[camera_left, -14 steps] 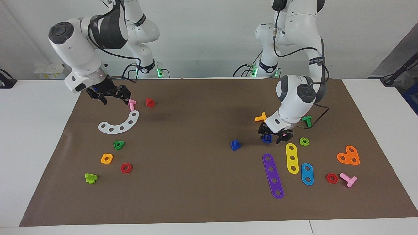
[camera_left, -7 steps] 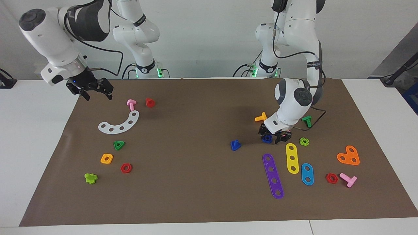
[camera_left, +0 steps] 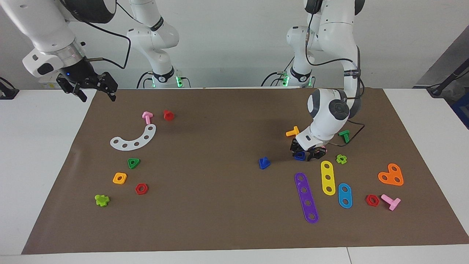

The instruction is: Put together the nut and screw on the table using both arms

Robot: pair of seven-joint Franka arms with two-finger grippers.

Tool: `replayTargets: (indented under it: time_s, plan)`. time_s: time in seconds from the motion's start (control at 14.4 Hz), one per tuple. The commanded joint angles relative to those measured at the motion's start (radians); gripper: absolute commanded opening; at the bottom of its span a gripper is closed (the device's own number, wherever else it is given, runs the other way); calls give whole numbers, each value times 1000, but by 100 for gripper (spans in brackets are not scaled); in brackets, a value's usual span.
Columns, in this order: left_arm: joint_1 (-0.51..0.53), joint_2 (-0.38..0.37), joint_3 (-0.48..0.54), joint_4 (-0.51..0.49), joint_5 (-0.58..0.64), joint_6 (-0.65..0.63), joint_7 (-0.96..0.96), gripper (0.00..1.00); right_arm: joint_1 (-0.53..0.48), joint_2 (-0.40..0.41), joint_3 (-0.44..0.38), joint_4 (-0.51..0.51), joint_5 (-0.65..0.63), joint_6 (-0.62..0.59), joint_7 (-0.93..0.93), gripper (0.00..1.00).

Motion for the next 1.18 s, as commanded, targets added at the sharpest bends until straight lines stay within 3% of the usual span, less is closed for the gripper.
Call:
replayTargets:
  time_s: [0.0, 0.35, 0.49, 0.62, 1.11]
  plan:
    - [-18, -22, 15, -34, -15, 26, 19, 58, -7, 3, 4, -8, -23, -2, -25, 100]
    - [-24, -22, 15, -34, -15, 23, 19, 24, 13, 15, 6, 35, -55, 17, -6, 100]
    - [-24, -22, 16, -32, -15, 21, 17, 16, 13, 17, 6, 40, -29, 17, 28, 100]
    - [-26, -16, 15, 0, -18, 12, 2, 16, 7, 18, 4, 34, -1, 14, 36, 100]
    - [-159, 41, 16, 218, -20, -149, -360, 12, 10, 15, 4, 23, 0, 18, 39, 100]
